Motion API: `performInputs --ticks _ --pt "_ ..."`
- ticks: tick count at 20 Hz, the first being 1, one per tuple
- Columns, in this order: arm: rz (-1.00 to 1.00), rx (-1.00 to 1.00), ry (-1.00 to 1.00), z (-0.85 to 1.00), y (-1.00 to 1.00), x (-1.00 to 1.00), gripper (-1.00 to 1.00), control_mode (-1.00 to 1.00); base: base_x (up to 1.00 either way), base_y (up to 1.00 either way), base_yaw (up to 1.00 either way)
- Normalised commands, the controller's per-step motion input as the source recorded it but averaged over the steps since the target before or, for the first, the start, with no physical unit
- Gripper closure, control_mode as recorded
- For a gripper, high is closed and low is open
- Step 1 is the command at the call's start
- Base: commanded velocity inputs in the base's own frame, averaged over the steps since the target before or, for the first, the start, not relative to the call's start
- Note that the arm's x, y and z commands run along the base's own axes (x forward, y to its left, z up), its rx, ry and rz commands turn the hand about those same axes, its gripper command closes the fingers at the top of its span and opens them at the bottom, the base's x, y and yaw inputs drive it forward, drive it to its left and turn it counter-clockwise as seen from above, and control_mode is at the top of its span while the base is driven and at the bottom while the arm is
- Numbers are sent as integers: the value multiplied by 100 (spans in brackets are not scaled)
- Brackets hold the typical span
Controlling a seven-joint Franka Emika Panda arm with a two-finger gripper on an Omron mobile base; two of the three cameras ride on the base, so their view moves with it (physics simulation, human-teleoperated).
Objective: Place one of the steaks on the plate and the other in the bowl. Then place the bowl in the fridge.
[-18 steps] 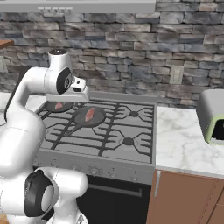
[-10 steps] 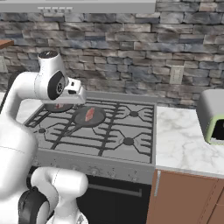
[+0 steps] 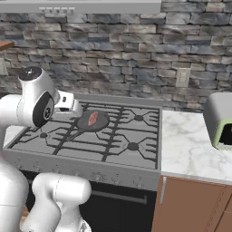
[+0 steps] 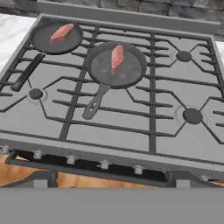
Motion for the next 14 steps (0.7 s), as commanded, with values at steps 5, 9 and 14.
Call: performInputs --ticks 5,9,14 --pt "0 0 1 12 0 -51 -100 -100 0 0 0" --pt "0 4 3 11 0 -59 -100 -100 0 0 0" --pt "0 0 1 23 2 -43 -100 -100 0 0 0"
